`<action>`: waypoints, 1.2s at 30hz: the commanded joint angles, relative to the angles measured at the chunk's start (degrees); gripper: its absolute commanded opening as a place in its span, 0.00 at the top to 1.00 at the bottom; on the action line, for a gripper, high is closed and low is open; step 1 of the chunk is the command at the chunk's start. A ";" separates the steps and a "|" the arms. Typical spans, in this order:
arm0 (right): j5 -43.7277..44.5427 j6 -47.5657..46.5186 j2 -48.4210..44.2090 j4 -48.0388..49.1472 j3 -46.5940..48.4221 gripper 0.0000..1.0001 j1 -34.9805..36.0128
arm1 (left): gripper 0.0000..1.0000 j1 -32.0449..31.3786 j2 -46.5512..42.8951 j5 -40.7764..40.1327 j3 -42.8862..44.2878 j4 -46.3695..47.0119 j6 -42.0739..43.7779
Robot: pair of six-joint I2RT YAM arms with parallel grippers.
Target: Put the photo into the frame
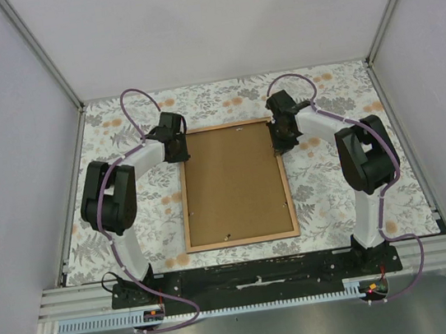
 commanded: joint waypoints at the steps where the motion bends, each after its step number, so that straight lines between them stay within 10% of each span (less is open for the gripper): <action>1: 1.44 -2.86 -2.97 -2.00 1.01 1.00 0.36 | 0.96 0.84 0.96 -11.05 -0.78 2.51 -1.19; 21: 1.97 -1.37 -2.01 -2.87 1.71 1.00 -0.43 | 0.60 -0.04 -2.02 -5.44 -2.62 3.65 1.89; 36: 1.61 -1.37 -1.57 -2.88 2.06 1.00 -0.61 | 0.58 -0.04 -1.59 -7.27 -2.36 0.66 3.64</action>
